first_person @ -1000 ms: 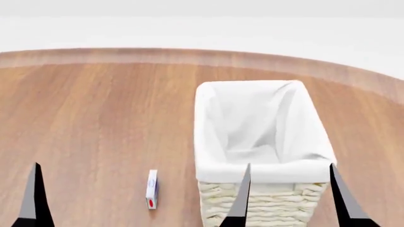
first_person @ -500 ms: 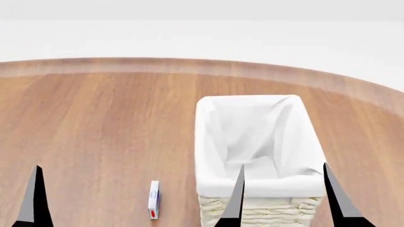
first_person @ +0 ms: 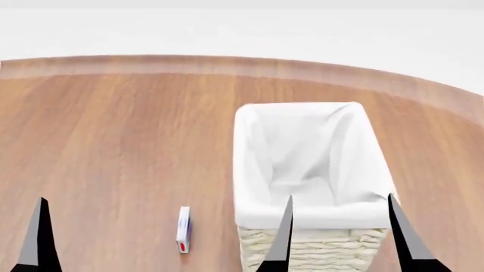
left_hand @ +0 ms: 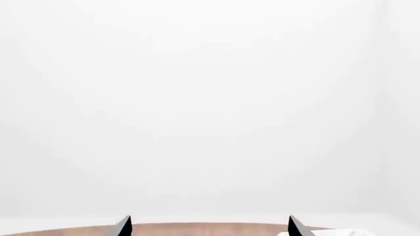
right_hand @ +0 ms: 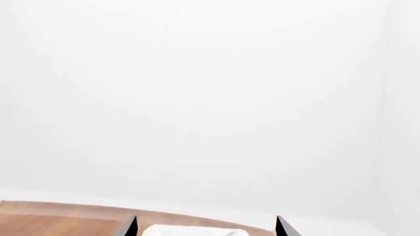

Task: Pick up the ketchup, and put it in the basket.

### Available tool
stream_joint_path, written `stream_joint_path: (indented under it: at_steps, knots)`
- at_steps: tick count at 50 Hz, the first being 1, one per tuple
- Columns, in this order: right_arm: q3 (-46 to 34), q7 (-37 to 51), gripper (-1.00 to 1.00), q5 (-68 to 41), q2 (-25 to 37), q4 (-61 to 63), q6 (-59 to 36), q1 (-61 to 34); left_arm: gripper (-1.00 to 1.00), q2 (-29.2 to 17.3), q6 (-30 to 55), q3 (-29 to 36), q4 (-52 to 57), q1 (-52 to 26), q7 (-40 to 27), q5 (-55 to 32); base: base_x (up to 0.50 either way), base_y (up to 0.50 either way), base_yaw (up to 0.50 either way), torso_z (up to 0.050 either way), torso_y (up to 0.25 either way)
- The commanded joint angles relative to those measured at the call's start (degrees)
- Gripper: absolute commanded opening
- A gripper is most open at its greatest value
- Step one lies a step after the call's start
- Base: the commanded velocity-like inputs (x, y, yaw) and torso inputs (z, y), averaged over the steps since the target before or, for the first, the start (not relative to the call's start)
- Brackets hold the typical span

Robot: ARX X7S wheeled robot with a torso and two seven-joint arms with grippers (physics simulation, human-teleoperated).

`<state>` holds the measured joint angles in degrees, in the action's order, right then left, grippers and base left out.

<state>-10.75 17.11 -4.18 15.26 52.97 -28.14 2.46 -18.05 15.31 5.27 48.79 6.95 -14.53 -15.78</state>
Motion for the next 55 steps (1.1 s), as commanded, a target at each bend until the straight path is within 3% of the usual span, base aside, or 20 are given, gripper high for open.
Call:
stream_joint_path:
  at_steps: [1, 33, 55]
  knots:
    - [-0.1, 0.3, 1.00, -0.2, 0.3, 0.0, 0.0, -0.1, 1.00, -0.7, 0.3, 0.8, 0.1, -0.2, -0.6, 1.1, 0.00, 0.00, 0.00, 0.032, -0.234]
    - [-0.6, 1.3, 1.00, -0.7, 1.0, 0.0, -0.1, -0.3, 1.00, -1.4, 0.1, 0.8, -0.4, -0.4, -2.0, -0.2, 0.00, 0.00, 0.00, 0.030, -0.239]
    - [-1.2, 2.1, 1.00, -1.0, 1.7, -0.5, 0.5, -0.3, 1.00, 3.9, -3.0, -13.1, -3.4, -0.4, -10.4, -8.9, 0.00, 0.00, 0.00, 0.000, 0.000]
